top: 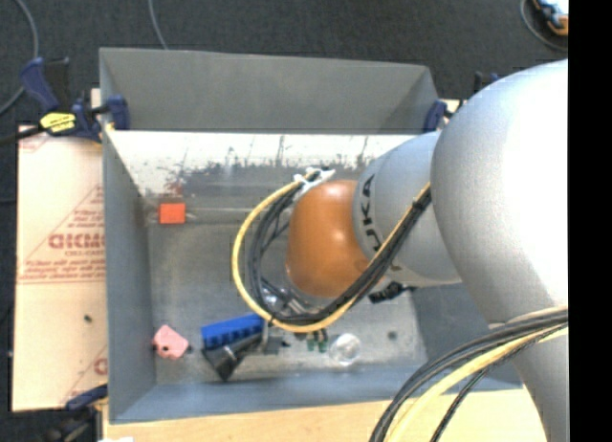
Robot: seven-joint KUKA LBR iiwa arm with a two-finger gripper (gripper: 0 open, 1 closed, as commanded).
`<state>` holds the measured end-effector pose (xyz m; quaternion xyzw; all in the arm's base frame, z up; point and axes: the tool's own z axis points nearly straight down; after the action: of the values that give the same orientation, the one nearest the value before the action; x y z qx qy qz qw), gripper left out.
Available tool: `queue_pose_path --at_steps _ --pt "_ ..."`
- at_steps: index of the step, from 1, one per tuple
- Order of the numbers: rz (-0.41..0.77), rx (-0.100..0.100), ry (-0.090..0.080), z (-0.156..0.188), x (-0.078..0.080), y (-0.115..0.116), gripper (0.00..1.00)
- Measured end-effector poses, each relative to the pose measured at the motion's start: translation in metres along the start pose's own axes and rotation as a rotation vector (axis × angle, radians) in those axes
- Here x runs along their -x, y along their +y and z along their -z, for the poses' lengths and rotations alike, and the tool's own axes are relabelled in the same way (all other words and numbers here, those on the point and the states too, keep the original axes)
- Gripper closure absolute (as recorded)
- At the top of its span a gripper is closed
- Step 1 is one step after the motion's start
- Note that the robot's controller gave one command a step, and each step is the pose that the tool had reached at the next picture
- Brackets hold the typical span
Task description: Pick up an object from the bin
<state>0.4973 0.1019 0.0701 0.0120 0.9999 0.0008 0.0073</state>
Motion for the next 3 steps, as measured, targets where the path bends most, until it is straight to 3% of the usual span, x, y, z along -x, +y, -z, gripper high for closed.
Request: queue_pose_path --at_steps 1,2,3 --pt "0.0 0.0 0.0 0.0 0.0 0.0 1.0" --pt "0.021 0.001 -0.007 0.044 0.006 0.002 1.0" --pt "-0.017 0.001 -0.003 0.05 0.001 0.002 1.0"
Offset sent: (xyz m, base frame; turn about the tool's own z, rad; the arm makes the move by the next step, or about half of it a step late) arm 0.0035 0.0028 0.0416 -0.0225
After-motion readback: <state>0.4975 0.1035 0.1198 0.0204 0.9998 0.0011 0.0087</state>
